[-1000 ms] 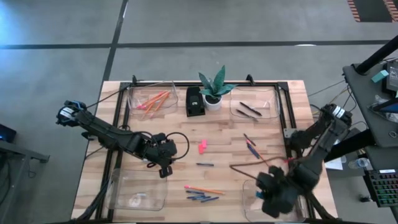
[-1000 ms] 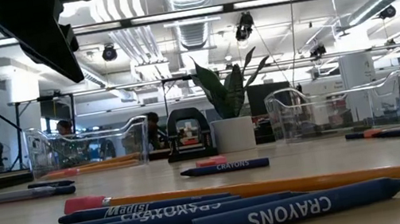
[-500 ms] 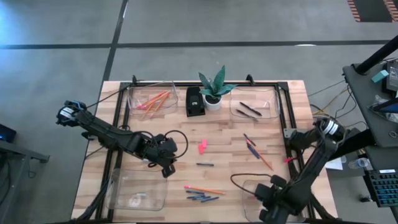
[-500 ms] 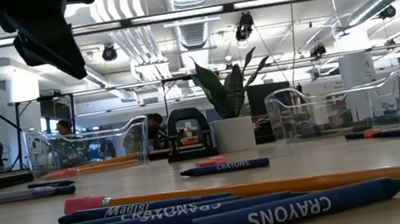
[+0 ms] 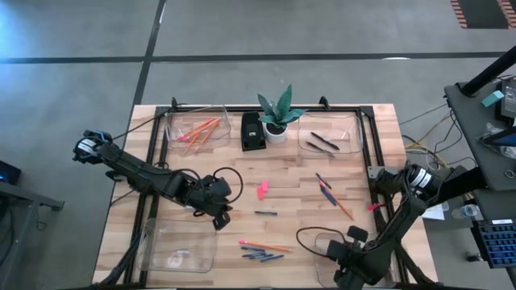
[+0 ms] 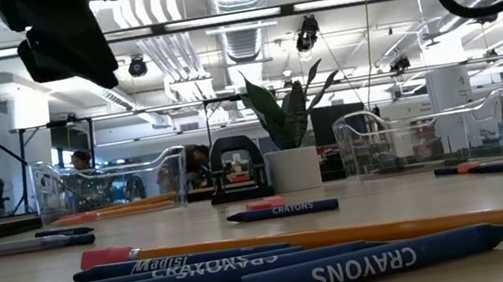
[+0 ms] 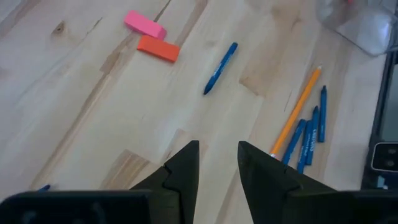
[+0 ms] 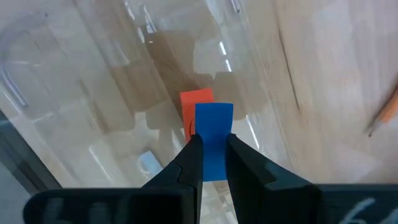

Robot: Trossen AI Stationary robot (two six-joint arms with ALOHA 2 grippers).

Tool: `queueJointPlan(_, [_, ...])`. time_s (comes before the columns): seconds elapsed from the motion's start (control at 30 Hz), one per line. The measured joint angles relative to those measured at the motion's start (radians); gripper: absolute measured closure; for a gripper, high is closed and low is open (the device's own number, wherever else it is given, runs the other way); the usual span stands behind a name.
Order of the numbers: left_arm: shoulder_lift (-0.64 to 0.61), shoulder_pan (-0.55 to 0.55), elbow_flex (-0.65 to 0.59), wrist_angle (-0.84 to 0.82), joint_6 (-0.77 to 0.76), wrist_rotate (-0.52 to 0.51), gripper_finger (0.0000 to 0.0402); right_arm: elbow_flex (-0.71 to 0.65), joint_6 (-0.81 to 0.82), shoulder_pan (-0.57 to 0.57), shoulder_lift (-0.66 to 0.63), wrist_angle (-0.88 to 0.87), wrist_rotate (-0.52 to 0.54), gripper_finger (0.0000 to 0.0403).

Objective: Sort crayons/erasers/pens/pencils in bins
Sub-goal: Put the blue eraser into the bottom right transparent bin, then put the pink eraser into the bottom right transparent bin

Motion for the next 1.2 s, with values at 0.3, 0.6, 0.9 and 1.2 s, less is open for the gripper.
queueJointPlan(0.3, [0.0,0.0,0.0,0.008,-0.012,-0.001,0.0305,0.0,-0.002,0.0,0.002,-0.003,0.011,0.0336])
queueJointPlan(0.6, [0.0,0.0,0.0,0.005,-0.012,-0.015,0.0305,0.004,-0.006,0.0,-0.029,-0.018,0.01,0.0266])
queueJointPlan(0.9, [0.0,0.0,0.0,0.004,-0.008,-0.015,0.0305,0.053,-0.069,-0.016,-0.143,-0.064,0.122,0.0241])
queueJointPlan(1.2, [0.002,0.0,0.0,0.006,0.024,-0.018,0.0305,0.06,-0.256,-0.175,-0.263,-0.062,0.559,0.0241])
